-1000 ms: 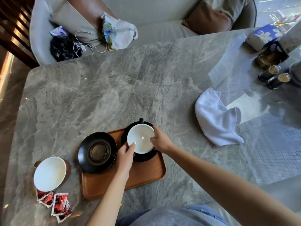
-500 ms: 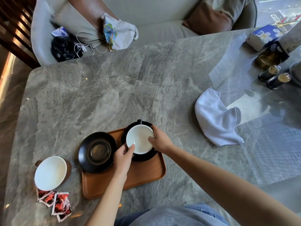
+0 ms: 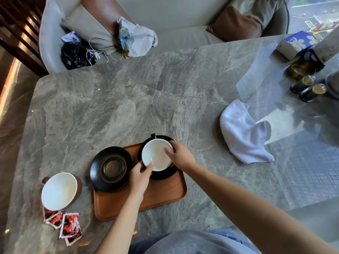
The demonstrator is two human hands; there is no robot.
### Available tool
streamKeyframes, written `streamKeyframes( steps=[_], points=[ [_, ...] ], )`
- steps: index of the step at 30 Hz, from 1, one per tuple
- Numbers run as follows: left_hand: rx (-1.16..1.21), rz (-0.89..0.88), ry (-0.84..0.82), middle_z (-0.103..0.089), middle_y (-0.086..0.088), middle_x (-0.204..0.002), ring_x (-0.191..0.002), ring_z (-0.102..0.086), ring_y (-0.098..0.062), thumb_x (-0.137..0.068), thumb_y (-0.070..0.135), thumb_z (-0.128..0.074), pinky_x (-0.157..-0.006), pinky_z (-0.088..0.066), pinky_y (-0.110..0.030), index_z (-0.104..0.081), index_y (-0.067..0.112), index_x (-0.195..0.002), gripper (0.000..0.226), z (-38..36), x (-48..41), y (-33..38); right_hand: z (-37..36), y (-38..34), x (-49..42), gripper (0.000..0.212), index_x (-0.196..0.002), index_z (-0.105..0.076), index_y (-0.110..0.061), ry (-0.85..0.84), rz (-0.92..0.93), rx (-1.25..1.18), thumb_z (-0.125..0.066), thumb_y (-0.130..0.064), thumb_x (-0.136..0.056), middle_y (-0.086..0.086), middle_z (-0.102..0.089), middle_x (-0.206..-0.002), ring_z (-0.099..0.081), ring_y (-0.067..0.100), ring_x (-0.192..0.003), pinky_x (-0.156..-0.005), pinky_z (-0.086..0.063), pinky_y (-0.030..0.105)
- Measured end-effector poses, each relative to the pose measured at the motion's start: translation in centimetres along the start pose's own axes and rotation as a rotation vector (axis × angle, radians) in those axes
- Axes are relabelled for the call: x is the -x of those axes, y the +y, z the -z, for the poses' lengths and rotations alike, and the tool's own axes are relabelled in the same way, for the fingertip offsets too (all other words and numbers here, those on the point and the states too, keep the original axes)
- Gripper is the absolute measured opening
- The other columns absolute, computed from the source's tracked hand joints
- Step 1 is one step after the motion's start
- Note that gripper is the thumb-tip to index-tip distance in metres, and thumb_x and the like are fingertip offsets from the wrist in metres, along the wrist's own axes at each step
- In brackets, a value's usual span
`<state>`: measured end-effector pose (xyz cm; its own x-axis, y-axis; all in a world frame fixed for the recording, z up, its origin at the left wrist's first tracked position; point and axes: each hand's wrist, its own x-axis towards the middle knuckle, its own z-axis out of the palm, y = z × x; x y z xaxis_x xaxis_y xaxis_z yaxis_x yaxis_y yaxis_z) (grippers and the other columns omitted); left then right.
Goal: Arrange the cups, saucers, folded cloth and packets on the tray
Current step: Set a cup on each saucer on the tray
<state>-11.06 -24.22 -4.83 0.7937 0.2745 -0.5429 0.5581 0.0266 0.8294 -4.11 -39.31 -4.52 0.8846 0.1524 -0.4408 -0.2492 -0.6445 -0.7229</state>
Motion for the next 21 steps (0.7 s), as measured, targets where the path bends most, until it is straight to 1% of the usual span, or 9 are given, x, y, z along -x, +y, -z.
streamKeyframes(
  steps=[2, 6, 9, 11, 15, 18, 21],
  points=[
    [-0.021, -0.004, 0.001, -0.068, 0.009, -0.098, -0.090, -0.064, -0.004, -0.088, 0.021, -0.061, -0.083, -0.053, -0.031, -0.063, 0.028, -0.098, 0.012, 0.02, -0.04, 0.06, -0.07, 0.10, 0.03, 0.027, -0.113, -0.056, -0.027, 0.001, 0.007, -0.001, -0.045, -0.041, -0.092, -0.004, -0.068, -0.097, -0.066, 0.015, -0.072, -0.063, -0.050, 0.032],
    [-0.036, 0.002, -0.004, -0.068, 0.005, -0.101, -0.092, -0.063, -0.007, -0.089, 0.022, -0.060, -0.083, -0.054, -0.032, -0.064, 0.019, -0.107, 0.019, 0.09, -0.08, 0.17, -0.11, 0.15, -0.09, 0.029, -0.115, -0.056, -0.026, -0.001, -0.008, -0.014, -0.045, -0.035, -0.091, -0.002, -0.067, -0.101, -0.063, 0.017, -0.083, -0.071, -0.051, 0.036],
    [-0.049, 0.003, -0.017, -0.067, 0.004, -0.102, -0.093, -0.063, -0.007, -0.089, 0.024, -0.060, -0.085, -0.054, -0.032, -0.063, 0.019, -0.110, 0.022, 0.14, -0.02, 0.36, -0.16, 0.20, -0.19, 0.030, -0.116, -0.056, -0.026, 0.002, -0.016, -0.013, -0.045, -0.031, -0.089, -0.001, -0.067, -0.102, -0.062, 0.018, -0.088, -0.072, -0.050, 0.035],
    [-0.055, 0.004, -0.024, -0.067, 0.003, -0.103, -0.093, -0.063, -0.007, -0.089, 0.023, -0.060, -0.085, -0.054, -0.033, -0.062, 0.017, -0.113, 0.025, 0.21, 0.01, 0.44, -0.15, 0.20, -0.21, 0.030, -0.118, -0.057, -0.026, -0.001, -0.015, -0.014, -0.045, -0.034, -0.091, -0.001, -0.067, -0.102, -0.062, 0.018, -0.087, -0.071, -0.051, 0.034],
    [-0.071, 0.006, -0.036, -0.067, -0.002, -0.106, -0.093, -0.063, -0.008, -0.088, 0.022, -0.062, -0.087, -0.055, -0.036, -0.062, 0.014, -0.114, 0.028, 0.37, -0.02, 0.52, -0.08, -0.04, -0.14, 0.035, -0.120, -0.057, -0.024, -0.010, -0.005, -0.013, -0.043, -0.042, -0.094, -0.003, -0.066, -0.095, -0.063, 0.017, -0.083, -0.071, -0.055, 0.039],
    [-0.087, 0.018, -0.043, -0.067, -0.004, -0.108, -0.094, -0.063, -0.012, -0.086, 0.022, -0.064, -0.091, -0.054, -0.041, -0.062, 0.014, -0.113, 0.029, 0.36, -0.12, 0.57, 0.04, -0.36, -0.10, 0.038, -0.123, -0.056, -0.024, -0.022, -0.007, -0.005, -0.040, -0.045, -0.095, -0.003, -0.063, -0.096, -0.063, 0.020, -0.088, -0.073, -0.057, 0.045],
    [-0.110, 0.029, -0.042, -0.066, -0.006, -0.109, -0.101, -0.063, -0.019, -0.083, 0.023, -0.067, -0.095, -0.051, -0.046, -0.061, 0.011, -0.113, 0.033, 0.35, -0.15, 0.72, 0.17, -0.64, -0.09, 0.039, -0.124, -0.054, -0.023, -0.045, -0.023, -0.003, -0.039, -0.045, -0.096, -0.002, -0.061, -0.097, -0.063, 0.023, -0.092, -0.075, -0.056, 0.049]
  ],
)
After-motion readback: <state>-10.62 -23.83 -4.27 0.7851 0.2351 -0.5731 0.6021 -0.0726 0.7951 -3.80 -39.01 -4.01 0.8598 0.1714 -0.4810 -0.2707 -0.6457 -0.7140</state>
